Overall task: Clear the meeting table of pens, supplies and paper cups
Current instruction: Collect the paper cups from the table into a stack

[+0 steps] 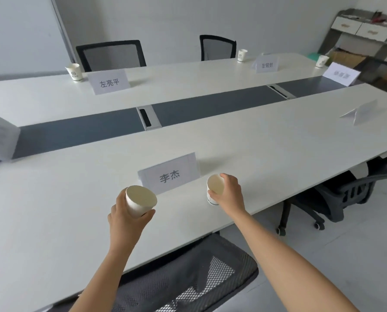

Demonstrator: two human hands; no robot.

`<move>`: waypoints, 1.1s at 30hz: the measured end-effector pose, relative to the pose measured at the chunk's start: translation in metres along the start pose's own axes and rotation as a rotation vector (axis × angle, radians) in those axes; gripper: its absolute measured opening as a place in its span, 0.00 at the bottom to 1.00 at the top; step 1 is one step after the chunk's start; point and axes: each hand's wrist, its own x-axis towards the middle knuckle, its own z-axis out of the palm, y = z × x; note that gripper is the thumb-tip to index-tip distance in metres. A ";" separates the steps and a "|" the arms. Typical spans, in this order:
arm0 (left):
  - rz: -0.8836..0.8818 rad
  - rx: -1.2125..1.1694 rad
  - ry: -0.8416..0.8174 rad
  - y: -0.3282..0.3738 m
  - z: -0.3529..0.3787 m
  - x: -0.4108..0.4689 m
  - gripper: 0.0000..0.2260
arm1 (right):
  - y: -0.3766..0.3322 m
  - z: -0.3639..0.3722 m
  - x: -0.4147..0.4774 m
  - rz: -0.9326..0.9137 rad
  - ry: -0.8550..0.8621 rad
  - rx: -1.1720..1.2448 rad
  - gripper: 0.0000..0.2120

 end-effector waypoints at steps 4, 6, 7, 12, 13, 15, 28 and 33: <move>0.023 0.021 0.037 0.024 0.028 -0.008 0.33 | 0.018 -0.005 0.005 -0.064 -0.213 -0.079 0.33; 0.049 0.012 0.038 0.042 0.049 -0.012 0.33 | 0.025 -0.022 0.007 -0.104 -0.266 -0.060 0.36; 0.065 0.007 0.031 0.052 0.062 -0.014 0.34 | 0.028 -0.035 0.008 -0.124 -0.258 -0.027 0.36; 0.265 0.028 -0.070 0.119 0.142 -0.032 0.35 | 0.051 -0.122 0.007 -0.181 -0.098 0.226 0.22; 0.320 0.044 -0.101 0.133 0.160 -0.038 0.36 | 0.059 -0.140 0.006 -0.175 -0.073 0.272 0.19; 0.420 0.054 -0.194 0.157 0.198 -0.054 0.36 | 0.078 -0.177 0.004 -0.121 -0.030 0.371 0.16; 0.776 -0.038 -0.890 0.253 0.410 -0.155 0.30 | 0.254 -0.330 -0.019 0.256 0.305 0.395 0.06; 0.826 -0.035 -0.947 0.282 0.476 -0.159 0.38 | 0.298 -0.363 0.009 0.330 0.382 0.393 0.07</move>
